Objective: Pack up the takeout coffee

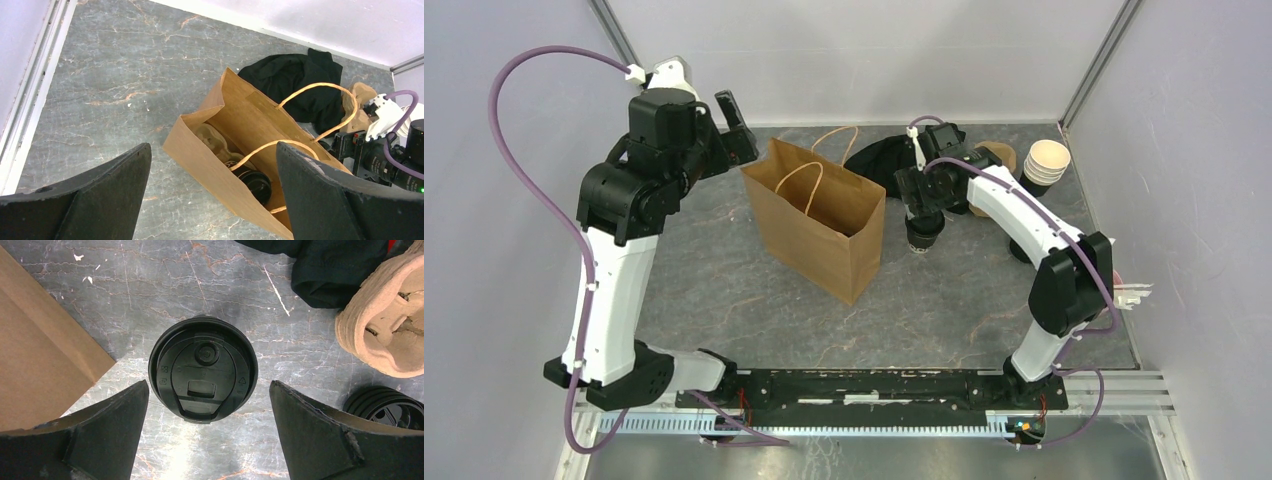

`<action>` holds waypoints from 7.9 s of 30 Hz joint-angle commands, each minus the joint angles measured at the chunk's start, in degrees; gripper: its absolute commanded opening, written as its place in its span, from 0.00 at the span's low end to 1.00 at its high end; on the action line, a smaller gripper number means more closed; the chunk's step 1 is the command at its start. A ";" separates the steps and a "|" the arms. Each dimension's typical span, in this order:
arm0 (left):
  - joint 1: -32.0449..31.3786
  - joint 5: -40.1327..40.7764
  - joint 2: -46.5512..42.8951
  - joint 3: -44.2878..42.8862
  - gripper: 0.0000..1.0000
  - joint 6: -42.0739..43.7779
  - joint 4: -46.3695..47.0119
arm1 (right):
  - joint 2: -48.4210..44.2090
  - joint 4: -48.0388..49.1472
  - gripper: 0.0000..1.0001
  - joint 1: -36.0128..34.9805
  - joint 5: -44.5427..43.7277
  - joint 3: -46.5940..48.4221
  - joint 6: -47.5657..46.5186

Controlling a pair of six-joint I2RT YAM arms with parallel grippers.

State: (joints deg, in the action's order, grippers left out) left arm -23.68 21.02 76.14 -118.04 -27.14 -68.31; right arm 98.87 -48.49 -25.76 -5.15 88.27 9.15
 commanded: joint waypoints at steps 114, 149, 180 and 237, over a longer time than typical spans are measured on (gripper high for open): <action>4.44 -8.88 23.05 -1.31 0.40 12.62 -2.23 | -34.71 9.69 0.00 -0.75 6.77 -7.35 -12.14; 6.28 -8.40 20.28 1.08 0.24 9.30 -5.46 | -34.39 9.75 0.00 -0.75 11.91 -0.20 -10.10; 7.07 -6.54 8.99 17.34 0.32 6.84 1.57 | -36.91 10.34 0.00 -0.74 17.56 -1.28 -2.34; 7.07 -19.84 -23.47 51.02 0.02 2.53 34.89 | -27.13 0.15 0.00 -14.79 22.25 14.13 -6.43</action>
State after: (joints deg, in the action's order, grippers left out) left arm -16.78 2.35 53.41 -66.87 -21.69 -36.49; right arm 72.36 -48.62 -40.47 18.48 103.24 5.17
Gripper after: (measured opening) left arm 0.026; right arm 0.730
